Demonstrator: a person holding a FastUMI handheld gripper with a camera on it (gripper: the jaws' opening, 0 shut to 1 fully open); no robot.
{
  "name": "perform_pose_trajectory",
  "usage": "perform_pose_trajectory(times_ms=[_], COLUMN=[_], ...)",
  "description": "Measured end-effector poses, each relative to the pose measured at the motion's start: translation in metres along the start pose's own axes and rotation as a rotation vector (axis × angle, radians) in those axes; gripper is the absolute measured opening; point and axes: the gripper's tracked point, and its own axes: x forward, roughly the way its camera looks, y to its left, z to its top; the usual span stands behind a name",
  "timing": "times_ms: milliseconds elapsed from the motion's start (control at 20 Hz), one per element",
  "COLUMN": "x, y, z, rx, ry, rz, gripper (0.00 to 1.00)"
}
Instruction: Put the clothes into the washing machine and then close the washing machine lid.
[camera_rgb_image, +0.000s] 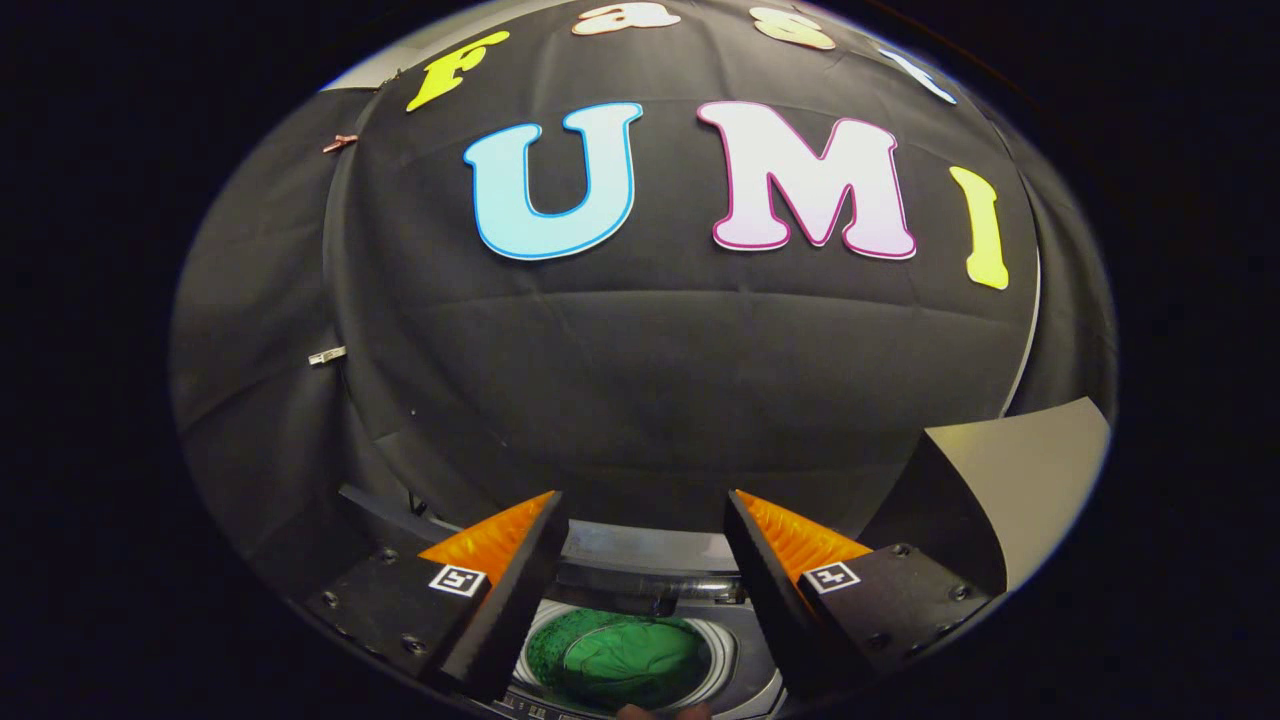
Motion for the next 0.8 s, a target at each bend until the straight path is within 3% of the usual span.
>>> perform_pose_trajectory(times_ms=[350,600,800], x=[-0.024,-0.041,-0.059], y=[0.006,0.015,0.018], z=[-0.033,-0.107,-0.124], rx=[-0.021,-0.122,-0.186], ry=[-0.033,0.05,0.024], rz=[0.019,0.037,0.051], gripper=[0.99,1.0,0.99])
